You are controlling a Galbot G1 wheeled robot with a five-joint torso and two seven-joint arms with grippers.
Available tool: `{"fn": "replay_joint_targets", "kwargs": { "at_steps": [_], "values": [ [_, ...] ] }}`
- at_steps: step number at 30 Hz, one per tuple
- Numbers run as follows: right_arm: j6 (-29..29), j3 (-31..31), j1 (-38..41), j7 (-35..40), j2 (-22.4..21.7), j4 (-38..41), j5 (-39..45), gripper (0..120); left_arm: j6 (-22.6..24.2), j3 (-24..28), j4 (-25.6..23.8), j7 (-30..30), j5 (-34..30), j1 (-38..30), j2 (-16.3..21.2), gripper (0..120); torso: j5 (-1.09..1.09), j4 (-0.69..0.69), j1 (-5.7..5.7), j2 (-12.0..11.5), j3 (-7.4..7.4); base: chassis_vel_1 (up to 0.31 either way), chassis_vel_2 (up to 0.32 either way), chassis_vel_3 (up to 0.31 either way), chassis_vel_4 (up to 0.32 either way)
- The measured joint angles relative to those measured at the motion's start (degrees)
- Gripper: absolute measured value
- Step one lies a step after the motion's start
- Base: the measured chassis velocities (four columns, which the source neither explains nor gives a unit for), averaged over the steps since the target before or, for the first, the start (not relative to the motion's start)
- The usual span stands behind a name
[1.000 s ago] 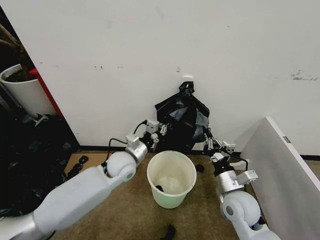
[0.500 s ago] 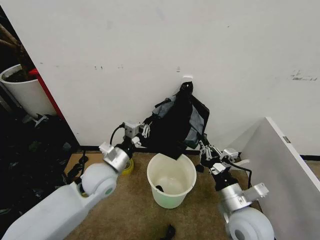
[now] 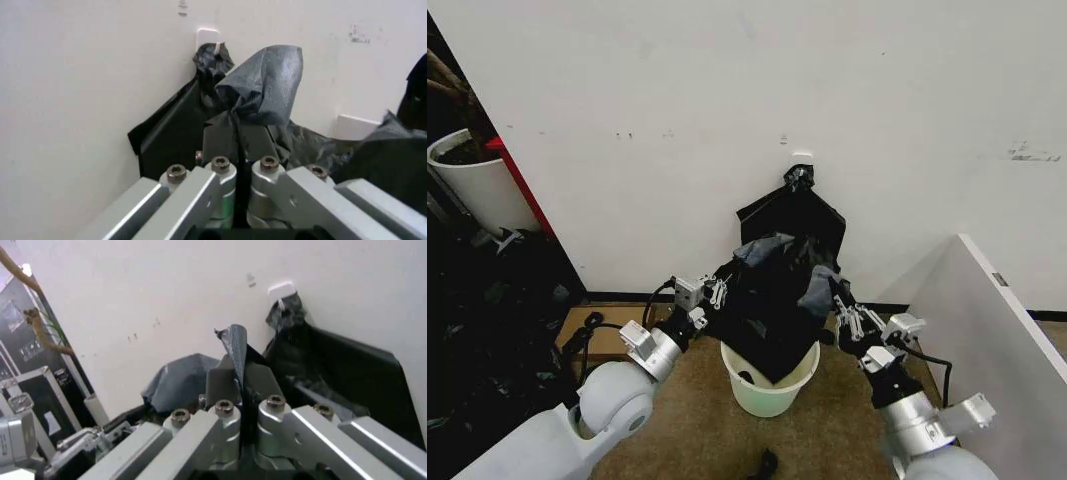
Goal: Place the garbage bag over the trash bin.
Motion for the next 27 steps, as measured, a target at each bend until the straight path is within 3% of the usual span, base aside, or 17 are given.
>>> {"fn": "replay_joint_targets", "kwargs": {
  "at_steps": [15, 27],
  "values": [
    [0.84, -0.91, 7.23, 0.05, 2.05, -7.56, 0.28, 0, -3.06, 5.33, 10.04, 0.16, -0.10, -7.12, -7.27, 0, 0.00, 0.00, 0.00, 0.00, 0.01, 0.000, 0.000, 0.000, 0.000],
    [2.49, 0.82, 5.37, -0.97, 1.03, -10.75, 0.11, 0, -5.39, 8.26, 18.53, -0.94, 0.41, -4.87, -15.81, 0, 0.00, -0.01, 0.00, 0.00, 0.00, 0.000, 0.000, 0.000, 0.000]
  ]
}}
